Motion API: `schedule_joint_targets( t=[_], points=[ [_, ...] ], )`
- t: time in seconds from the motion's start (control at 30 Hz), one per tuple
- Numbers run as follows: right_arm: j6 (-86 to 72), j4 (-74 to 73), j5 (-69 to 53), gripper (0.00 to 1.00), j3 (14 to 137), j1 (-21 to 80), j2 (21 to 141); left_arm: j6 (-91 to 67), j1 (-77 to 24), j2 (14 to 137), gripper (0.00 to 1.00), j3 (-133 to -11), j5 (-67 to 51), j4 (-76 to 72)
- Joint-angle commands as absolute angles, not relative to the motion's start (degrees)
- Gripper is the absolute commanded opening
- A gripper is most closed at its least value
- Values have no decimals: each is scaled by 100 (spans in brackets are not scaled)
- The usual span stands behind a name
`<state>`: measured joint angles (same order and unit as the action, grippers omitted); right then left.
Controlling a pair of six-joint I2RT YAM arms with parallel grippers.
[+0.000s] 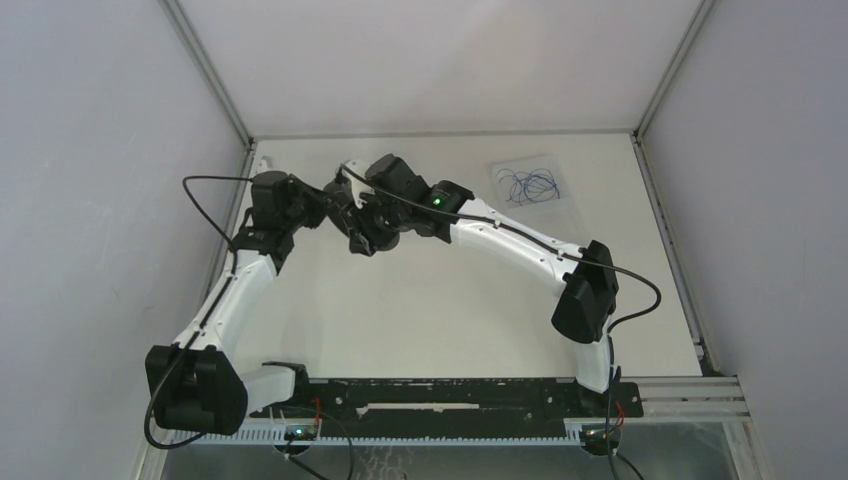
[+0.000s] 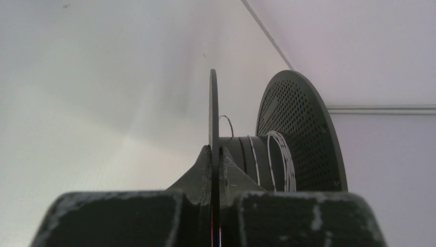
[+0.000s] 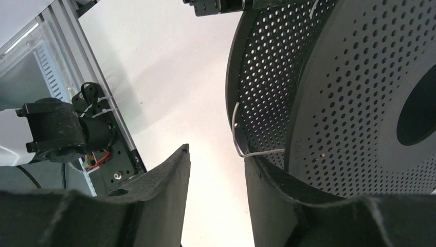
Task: Wrap the cables
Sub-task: Wrap the cable around the cable reel.
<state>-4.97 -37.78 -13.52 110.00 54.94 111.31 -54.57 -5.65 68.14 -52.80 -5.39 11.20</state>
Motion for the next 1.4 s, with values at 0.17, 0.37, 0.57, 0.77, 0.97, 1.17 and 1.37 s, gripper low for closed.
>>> schedule_joint_targets(
  t=[0.17,0.37,0.57,0.77,0.97,1.17,1.37],
  points=[
    [-257,-3828,-1365,60,11016,5430,10741,-5904,-373,6548,0,-5333,-1247,496],
    [-228,-3824,-1496,64,10863,5360,10723,-6045,-254,6543,0,-5343,-1430,435],
    [-219,-3791,-1501,66,10651,5238,10714,-6239,-69,6467,0,-5331,-1690,367],
    [-152,-3676,-1532,68,10415,5123,10638,-6357,34,6378,0,-5312,-1893,328],
    [-47,-3599,-1462,69,10197,5070,10544,-6446,84,6354,0,-5317,-2032,286],
    [62,-3380,-1706,71,9814,4897,10340,-6498,154,6310,0,-5317,-2124,247],
    [257,-3042,-2534,72,9343,4623,9998,-6544,219,6268,0,-5289,-2188,167]
  ],
)
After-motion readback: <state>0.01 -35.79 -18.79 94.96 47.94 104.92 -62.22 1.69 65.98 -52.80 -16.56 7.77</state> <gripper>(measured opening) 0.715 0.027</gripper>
